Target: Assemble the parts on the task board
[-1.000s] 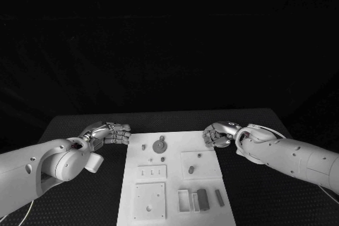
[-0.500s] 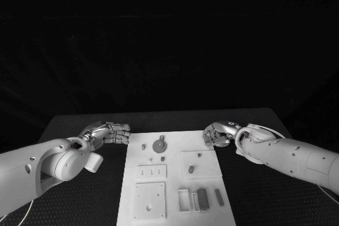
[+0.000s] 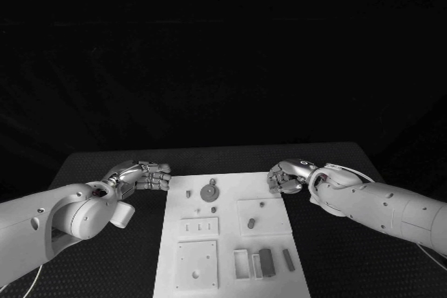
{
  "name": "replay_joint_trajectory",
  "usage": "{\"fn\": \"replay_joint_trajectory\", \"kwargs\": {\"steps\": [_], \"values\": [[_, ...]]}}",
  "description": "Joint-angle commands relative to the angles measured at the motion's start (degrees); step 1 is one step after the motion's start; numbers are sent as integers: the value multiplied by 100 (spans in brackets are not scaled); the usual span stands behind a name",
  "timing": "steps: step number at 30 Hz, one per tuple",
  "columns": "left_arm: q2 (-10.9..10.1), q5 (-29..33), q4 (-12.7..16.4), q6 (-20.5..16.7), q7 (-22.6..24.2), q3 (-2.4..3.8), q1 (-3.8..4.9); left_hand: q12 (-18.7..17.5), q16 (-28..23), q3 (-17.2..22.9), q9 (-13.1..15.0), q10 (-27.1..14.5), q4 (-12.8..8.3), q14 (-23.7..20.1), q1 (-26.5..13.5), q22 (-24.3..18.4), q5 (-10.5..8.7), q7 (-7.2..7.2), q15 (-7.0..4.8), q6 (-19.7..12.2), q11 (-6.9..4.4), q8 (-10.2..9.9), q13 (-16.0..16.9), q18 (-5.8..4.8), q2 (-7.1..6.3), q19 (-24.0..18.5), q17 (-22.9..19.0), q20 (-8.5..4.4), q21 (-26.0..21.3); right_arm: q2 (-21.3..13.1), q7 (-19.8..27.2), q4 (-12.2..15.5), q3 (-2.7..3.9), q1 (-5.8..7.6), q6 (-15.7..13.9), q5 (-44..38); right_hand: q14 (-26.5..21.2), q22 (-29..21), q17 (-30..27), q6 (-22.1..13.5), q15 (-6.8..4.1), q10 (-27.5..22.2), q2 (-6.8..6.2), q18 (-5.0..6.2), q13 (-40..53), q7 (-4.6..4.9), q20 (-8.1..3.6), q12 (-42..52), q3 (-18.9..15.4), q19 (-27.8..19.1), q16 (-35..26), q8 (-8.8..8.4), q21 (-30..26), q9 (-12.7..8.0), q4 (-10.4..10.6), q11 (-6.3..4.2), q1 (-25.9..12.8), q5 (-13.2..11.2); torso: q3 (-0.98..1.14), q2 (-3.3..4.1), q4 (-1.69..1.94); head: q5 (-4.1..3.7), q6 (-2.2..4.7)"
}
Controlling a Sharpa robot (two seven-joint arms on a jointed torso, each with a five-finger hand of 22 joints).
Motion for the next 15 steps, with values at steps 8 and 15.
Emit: {"fn": "replay_joint_trajectory", "kwargs": {"steps": [8, 15], "values": [[-3, -304, 45, 251, -29, 4, 11, 153, 111, -17, 59, 288, -5, 304, 15, 91, 23, -17, -112, 240, -137, 120, 148, 132, 33, 274, 173, -77, 83, -31, -253, 142, -15, -25, -241, -146, 22, 115, 24, 149, -64, 23, 144, 251, -20, 133, -46, 22, 37, -11, 34, -2, 44, 49, -74, -35, 100, 21, 4, -3, -6, 13, 6], [-3, -860, 184, 418, -574, 5, 12, 320, 322, -85, 88, 529, -2, 502, -16, 220, 21, -167, -247, 590, -270, 230, 355, 116, 166, 456, 503, -199, 211, -120, -1146, 856, -14, 182, -361, -852, 29, 114, 22, 106, -56, 29, 174, 251, -26, 146, -51, 19, 41, -6, 35, -35, 48, 54, -73, -24, 128, 21, -8, -6, -38, 25, 58]]}}
